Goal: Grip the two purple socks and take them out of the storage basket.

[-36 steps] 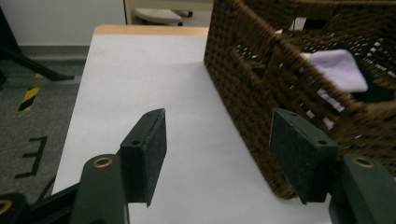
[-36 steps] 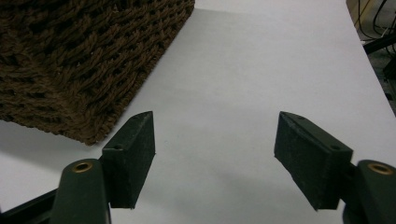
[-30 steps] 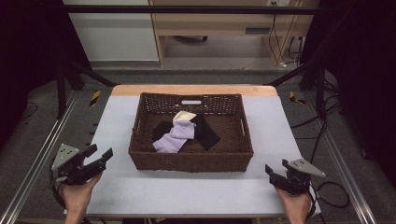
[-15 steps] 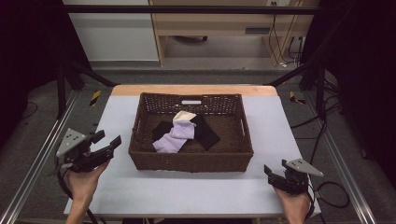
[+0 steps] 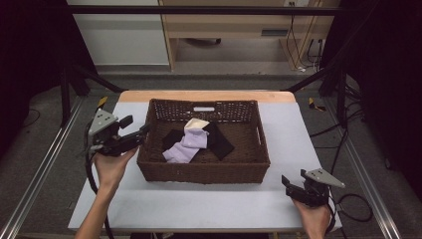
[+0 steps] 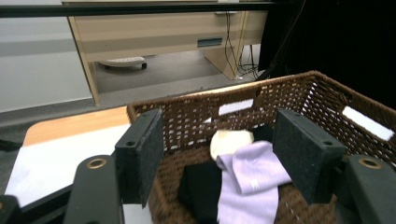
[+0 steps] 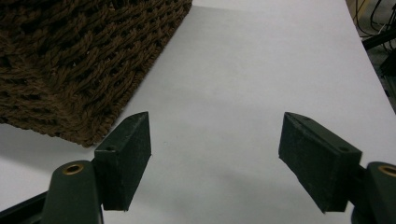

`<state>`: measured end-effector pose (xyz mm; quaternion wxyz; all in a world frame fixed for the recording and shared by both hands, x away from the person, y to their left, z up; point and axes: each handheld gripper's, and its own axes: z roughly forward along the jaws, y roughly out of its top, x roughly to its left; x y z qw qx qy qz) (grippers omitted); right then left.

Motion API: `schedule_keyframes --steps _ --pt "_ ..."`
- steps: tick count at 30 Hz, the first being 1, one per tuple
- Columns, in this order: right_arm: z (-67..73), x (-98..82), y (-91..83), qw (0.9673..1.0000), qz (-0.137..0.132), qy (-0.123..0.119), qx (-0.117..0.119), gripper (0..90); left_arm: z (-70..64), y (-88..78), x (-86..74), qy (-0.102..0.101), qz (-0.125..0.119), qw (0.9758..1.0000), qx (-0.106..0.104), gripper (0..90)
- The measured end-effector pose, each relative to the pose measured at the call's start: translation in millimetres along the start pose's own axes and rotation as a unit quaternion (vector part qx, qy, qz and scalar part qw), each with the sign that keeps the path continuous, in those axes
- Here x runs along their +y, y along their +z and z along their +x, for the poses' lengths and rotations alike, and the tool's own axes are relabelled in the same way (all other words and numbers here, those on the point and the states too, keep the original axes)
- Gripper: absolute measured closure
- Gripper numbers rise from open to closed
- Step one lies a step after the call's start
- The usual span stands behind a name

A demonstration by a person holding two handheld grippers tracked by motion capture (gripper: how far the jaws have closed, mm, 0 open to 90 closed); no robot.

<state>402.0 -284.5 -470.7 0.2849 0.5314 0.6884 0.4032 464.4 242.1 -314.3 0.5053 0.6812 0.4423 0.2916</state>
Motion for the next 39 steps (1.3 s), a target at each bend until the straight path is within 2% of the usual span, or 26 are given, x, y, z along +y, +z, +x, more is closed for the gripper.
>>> schedule_keyframes --steps 5,6,7,10,11,13,17,18,19,21,23,24,26,27,28,29,30,31,32,33,34,37,39 --pt "-0.3 0.1 0.1 1.0000 0.001 0.000 0.000 25.5 -13.2 21.2 15.7 0.009 0.007 0.9999 -0.009 33.3" --pt "-0.8 0.2 0.6 1.0000 0.000 -0.001 -0.001 25.5 -18.9 29.8 20.0 0.014 0.008 0.9998 -0.010 33.4" --pt "-0.8 0.2 0.6 1.0000 0.000 -0.001 -0.001 25.5 -18.9 29.8 20.0 0.014 0.008 0.9998 -0.010 33.4" --pt "-0.9 0.4 1.2 1.0000 0.001 0.000 -0.001 25.5 -27.5 45.6 24.0 0.018 0.014 0.9997 -0.014 33.5" --pt "-0.7 0.4 1.3 1.0000 0.002 0.000 0.000 25.6 -32.0 54.9 24.9 0.025 0.017 0.9995 -0.012 33.6" --pt "-0.7 0.4 1.3 1.0000 0.002 -0.001 0.000 25.7 -34.1 60.6 25.0 0.029 0.020 0.9993 -0.010 33.8" --pt "-1.6 0.6 1.5 1.0000 0.003 -0.001 0.000 25.8 -38.0 86.3 23.2 0.038 0.041 0.9984 0.001 34.1" --pt "-1.9 0.6 1.9 1.0000 0.002 -0.001 0.000 25.8 -39.8 98.3 20.8 0.038 0.052 0.9979 0.002 34.9" --pt "-1.9 0.6 1.9 1.0000 0.002 -0.001 0.000 25.8 -39.8 98.3 20.8 0.038 0.052 0.9979 0.002 35.4" --pt "-2.1 0.6 2.0 1.0000 0.002 -0.001 -0.001 25.8 -41.9 108.6 17.8 0.035 0.059 0.9976 -0.004 36.0" --pt "-2.6 0.5 2.4 1.0000 0.002 -0.001 -0.001 25.8 -44.5 124.5 12.0 0.036 0.080 0.9961 -0.007 36.0" --pt "-2.6 0.5 2.4 1.0000 0.002 -0.001 -0.001 25.8 -44.5 124.5 12.0 0.036 0.080 0.9961 -0.007 36.2" --pt "-3.2 0.3 3.1 1.0000 0.005 -0.003 -0.002 25.8 -43.1 139.5 4.6 0.038 0.105 0.9938 -0.007 36.6" --pt "-3.3 0.3 3.3 1.0000 0.005 -0.003 -0.003 25.8 -43.1 139.5 4.6 0.038 0.105 0.9938 -0.007 37.0" --pt "-3.7 0.3 3.3 1.0000 0.005 -0.004 -0.003 25.8 -40.7 148.5 -0.9 0.036 0.128 0.9911 -0.012 37.1" --pt "-3.8 0.3 3.2 1.0000 0.005 -0.002 -0.003 25.9 -40.7 148.5 -0.9 0.036 0.128 0.9911 -0.012 37.0" --pt "-4.0 0.3 3.0 1.0000 0.005 -0.001 -0.003 25.9 -40.0 155.2 -8.3 0.032 0.147 0.9885 -0.018 37.1" --pt "-4.0 0.3 3.0 1.0000 0.005 -0.001 -0.003 25.9 -40.0 155.2 -8.3 0.032 0.147 0.9885 -0.018 38.2" --pt "-3.9 0.3 2.4 1.0000 0.005 0.000 -0.002 26.1 -40.2 157.8 -13.8 0.034 0.153 0.9874 -0.020 38.2" --pt "-4.2 0.1 2.5 1.0000 0.005 0.000 -0.003 26.1 -40.5 159.7 -17.4 0.035 0.162 0.9860 -0.019 39.1" --pt "-4.3 0.0 3.2 1.0000 0.006 -0.001 -0.003 26.1 -40.7 161.5 -19.3 0.033 0.176 0.9835 -0.022 39.0" --pt "-3.7 0.0 3.9 1.0000 0.009 -0.001 -0.003 26.1 -41.6 161.7 -20.6 0.041 0.180 0.9826 -0.016 39.1" --pt "-3.2 -0.1 4.8 0.9999 0.010 -0.004 -0.004 26.1 -43.0 163.6 -23.4 0.051 0.194 0.9795 -0.011 39.9"
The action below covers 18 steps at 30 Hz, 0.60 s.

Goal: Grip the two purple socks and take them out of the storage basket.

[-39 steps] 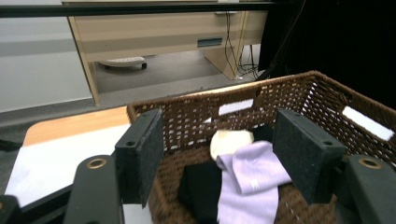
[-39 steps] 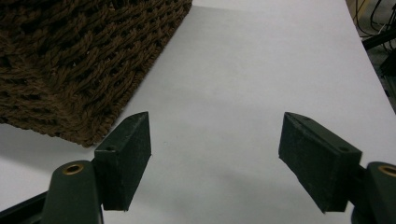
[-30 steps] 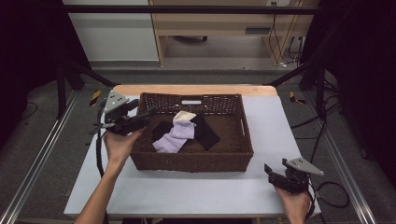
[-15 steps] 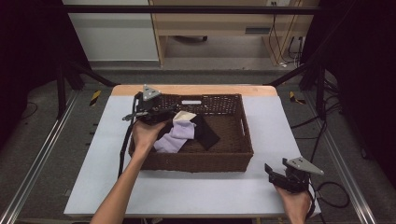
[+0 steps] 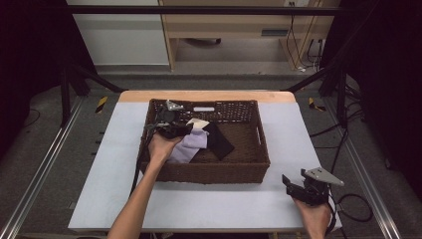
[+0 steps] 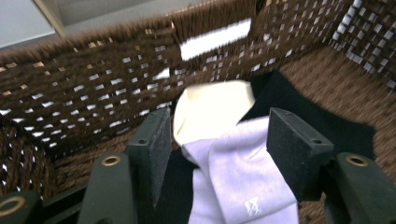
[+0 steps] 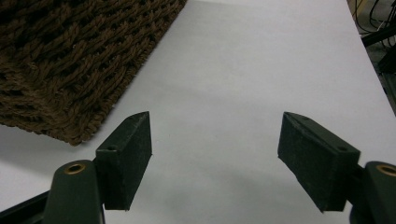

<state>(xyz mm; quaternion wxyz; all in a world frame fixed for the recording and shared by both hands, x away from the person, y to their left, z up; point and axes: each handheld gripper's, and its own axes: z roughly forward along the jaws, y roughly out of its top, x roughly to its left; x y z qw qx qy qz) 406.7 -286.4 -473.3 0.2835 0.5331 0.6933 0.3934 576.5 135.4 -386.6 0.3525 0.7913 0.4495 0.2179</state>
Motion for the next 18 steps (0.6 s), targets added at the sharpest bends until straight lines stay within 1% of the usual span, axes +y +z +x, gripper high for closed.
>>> schedule_keyframes --steps 1,3,5,6,7,8,9,12,15,16,18 --pt "0.2 0.0 0.1 1.0000 0.001 0.000 0.000 26.1 -0.7 1.2 -0.5 0.005 0.008 1.0000 0.003 40.3" --pt "0.8 0.0 -0.1 1.0000 0.000 -0.002 0.002 26.1 -3.4 4.1 -2.6 0.011 0.019 0.9997 0.000 42.0" --pt "1.4 0.0 -0.8 1.0000 0.001 0.001 0.004 26.1 -5.5 6.7 -4.0 0.023 0.033 0.9992 0.004 42.6" --pt "1.1 -0.1 -0.7 1.0000 0.001 0.000 0.003 26.1 -6.4 8.8 -4.7 0.027 0.041 0.9988 -0.001 42.7" --pt "0.7 -0.4 -0.3 1.0000 0.000 -0.003 0.000 26.0 -8.2 11.8 -5.4 0.034 0.054 0.9980 0.000 42.3" --pt "0.7 -0.7 0.0 1.0000 0.002 -0.003 0.000 26.0 -9.9 13.5 -6.0 0.041 0.057 0.9975 0.008 41.3" --pt "0.6 -1.1 0.4 1.0000 0.003 -0.004 0.000 26.1 -11.3 15.1 -6.6 0.053 0.066 0.9963 0.015 41.1" --pt "1.2 -2.4 0.9 1.0000 0.008 0.000 0.002 26.0 -14.3 18.9 -8.3 0.074 0.080 0.9937 0.026 42.0" --pt "0.9 -2.5 1.3 1.0000 0.007 -0.002 0.003 26.0 -16.6 23.6 -10.1 0.084 0.098 0.9914 0.022 42.2" --pt "0.8 -2.6 1.6 1.0000 0.007 -0.003 0.002 26.0 -17.4 25.6 -10.5 0.086 0.108 0.9902 0.019 42.3" --pt "0.9 -2.6 1.9 1.0000 0.007 -0.003 0.002 25.9 -17.9 28.9 -11.3 0.081 0.124 0.9888 0.016 43.6"
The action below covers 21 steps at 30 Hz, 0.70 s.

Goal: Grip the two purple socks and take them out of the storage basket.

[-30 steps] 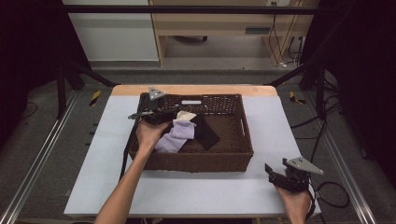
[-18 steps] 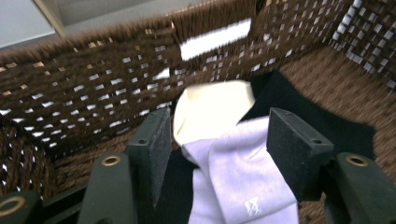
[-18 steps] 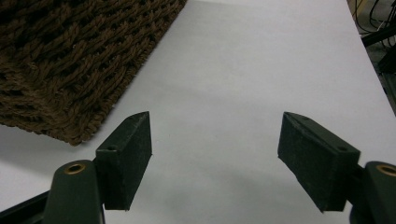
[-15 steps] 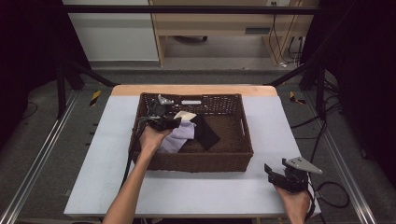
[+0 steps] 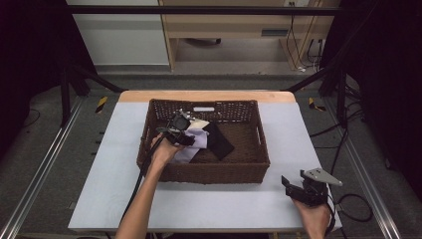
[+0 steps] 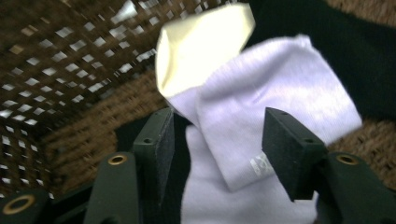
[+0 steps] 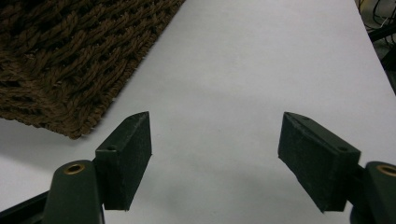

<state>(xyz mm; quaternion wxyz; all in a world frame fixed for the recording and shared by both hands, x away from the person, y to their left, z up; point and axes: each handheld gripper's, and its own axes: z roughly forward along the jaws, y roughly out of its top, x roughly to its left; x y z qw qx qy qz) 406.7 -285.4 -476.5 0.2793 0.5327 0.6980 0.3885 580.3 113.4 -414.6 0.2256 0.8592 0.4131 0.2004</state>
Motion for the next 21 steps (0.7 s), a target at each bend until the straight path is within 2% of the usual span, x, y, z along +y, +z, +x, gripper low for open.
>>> schedule_keyframes --steps 8,12,14,18,19,20,21 --pt "0.2 0.1 0.7 1.0000 0.005 0.001 0.004 25.5 1.5 7.0 0.2 -0.009 0.034 0.9991 -0.024 49.0" --pt "1.4 -0.2 0.8 1.0000 0.006 -0.003 0.005 25.5 1.1 10.7 -0.4 -0.011 0.060 0.9972 -0.045 59.8" --pt "1.6 0.1 0.4 1.0000 0.005 0.003 0.007 25.5 1.0 10.3 -0.7 -0.011 0.062 0.9966 -0.053 67.9" --pt "1.2 -0.5 0.9 1.0000 0.008 -0.002 0.005 25.6 2.9 7.7 -1.5 -0.016 0.066 0.9961 -0.057 84.1" --pt "1.6 -0.5 0.7 1.0000 0.008 -0.001 0.004 25.7 3.0 7.0 -1.6 -0.019 0.061 0.9964 -0.055 86.8" --pt "1.3 -0.6 0.5 1.0000 0.007 -0.003 0.004 25.7 2.8 6.0 -1.3 -0.019 0.054 0.9972 -0.049 86.6" --pt "1.1 -0.5 0.2 1.0000 0.005 -0.002 0.004 25.7 2.4 4.9 -0.9 -0.016 0.043 0.9982 -0.039 82.5"
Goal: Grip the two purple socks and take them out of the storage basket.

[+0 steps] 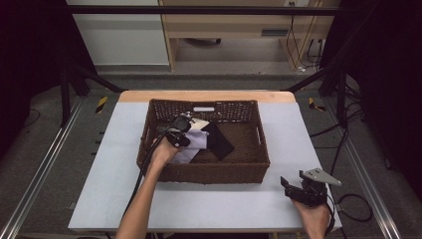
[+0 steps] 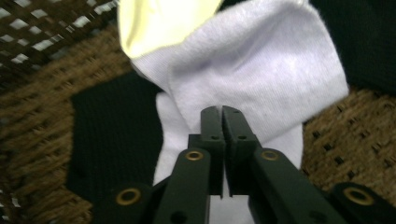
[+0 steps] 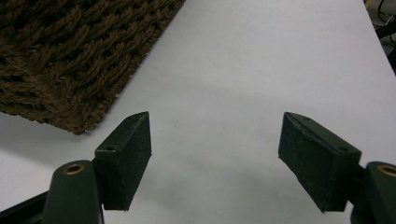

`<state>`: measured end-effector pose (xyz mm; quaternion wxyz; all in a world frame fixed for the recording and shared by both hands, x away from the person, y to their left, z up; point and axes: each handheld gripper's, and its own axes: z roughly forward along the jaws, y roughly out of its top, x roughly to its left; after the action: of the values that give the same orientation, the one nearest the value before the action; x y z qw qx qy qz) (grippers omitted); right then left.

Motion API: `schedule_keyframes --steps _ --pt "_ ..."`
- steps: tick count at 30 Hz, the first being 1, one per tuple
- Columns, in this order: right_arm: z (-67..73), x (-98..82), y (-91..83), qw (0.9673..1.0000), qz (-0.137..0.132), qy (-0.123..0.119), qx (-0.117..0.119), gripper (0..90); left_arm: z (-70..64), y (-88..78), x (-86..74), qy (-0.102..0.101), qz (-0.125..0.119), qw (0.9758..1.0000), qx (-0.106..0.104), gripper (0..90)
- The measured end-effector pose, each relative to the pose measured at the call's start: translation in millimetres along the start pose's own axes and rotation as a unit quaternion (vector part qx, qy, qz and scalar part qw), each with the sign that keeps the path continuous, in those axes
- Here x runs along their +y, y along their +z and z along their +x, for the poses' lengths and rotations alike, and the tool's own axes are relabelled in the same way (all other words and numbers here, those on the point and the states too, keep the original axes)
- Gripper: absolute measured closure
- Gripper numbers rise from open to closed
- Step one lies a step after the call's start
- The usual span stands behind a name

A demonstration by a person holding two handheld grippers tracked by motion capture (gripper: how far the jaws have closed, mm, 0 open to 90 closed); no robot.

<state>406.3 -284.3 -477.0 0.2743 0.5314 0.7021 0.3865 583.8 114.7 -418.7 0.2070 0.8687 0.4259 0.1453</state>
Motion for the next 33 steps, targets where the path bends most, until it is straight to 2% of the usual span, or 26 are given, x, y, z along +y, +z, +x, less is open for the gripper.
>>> schedule_keyframes --steps 1,3,5,8,10,11,14,16,18,19,22,27,30,33 --pt "-0.4 0.1 -0.2 1.0000 -0.001 0.001 0.000 25.7 -0.4 -1.6 0.6 0.004 -0.012 0.9998 0.012 75.0" --pt "-1.0 0.2 -0.3 1.0000 -0.001 0.002 0.000 25.7 0.2 -4.0 1.7 -0.002 -0.030 0.9994 0.016 65.1" --pt "-0.9 0.2 -0.2 1.0000 -0.001 0.002 0.000 25.6 3.8 -8.2 2.9 -0.014 -0.053 0.9985 0.001 62.3" --pt "-0.9 0.5 1.1 1.0000 0.001 0.001 0.001 25.6 11.3 -11.7 10.0 -0.048 -0.083 0.9952 -0.019 57.7" --pt "-0.7 0.8 1.7 1.0000 0.002 0.000 0.001 25.4 13.4 -8.8 15.2 -0.056 -0.088 0.9942 -0.027 52.1" --pt "-0.6 0.8 1.5 1.0000 0.002 0.000 0.001 25.5 13.2 -5.9 17.8 -0.055 -0.084 0.9945 -0.029 49.6" --pt "-1.0 0.7 0.9 1.0000 0.000 0.001 0.003 25.3 8.9 4.2 22.0 -0.039 -0.076 0.9962 -0.016 44.3" --pt "-1.2 0.7 0.7 1.0000 0.001 0.000 0.003 25.3 6.6 10.7 21.7 -0.031 -0.066 0.9971 -0.023 45.2" --pt "-1.0 0.6 0.6 1.0000 0.001 0.001 0.004 25.3 5.1 13.0 21.1 -0.017 -0.046 0.9986 -0.018 46.5" --pt "-1.0 0.6 0.8 1.0000 0.001 0.000 0.004 25.3 5.3 13.2 20.6 -0.017 -0.042 0.9988 -0.020 48.9" --pt "-0.5 0.6 1.3 1.0000 0.003 0.000 0.005 25.3 4.7 16.9 19.0 -0.017 -0.017 0.9991 -0.034 59.0" --pt "-0.3 0.5 0.4 1.0000 0.003 0.000 0.004 25.4 3.7 16.4 18.0 -0.015 0.001 0.9992 -0.038 79.9" --pt "-0.9 0.2 -0.3 1.0000 0.002 0.003 0.003 25.4 5.7 10.6 17.3 -0.028 -0.008 0.9987 -0.043 84.7" --pt "-1.4 -0.1 -0.5 1.0000 0.002 0.002 0.003 25.6 6.4 -1.7 15.9 -0.032 -0.046 0.9973 -0.048 84.7"
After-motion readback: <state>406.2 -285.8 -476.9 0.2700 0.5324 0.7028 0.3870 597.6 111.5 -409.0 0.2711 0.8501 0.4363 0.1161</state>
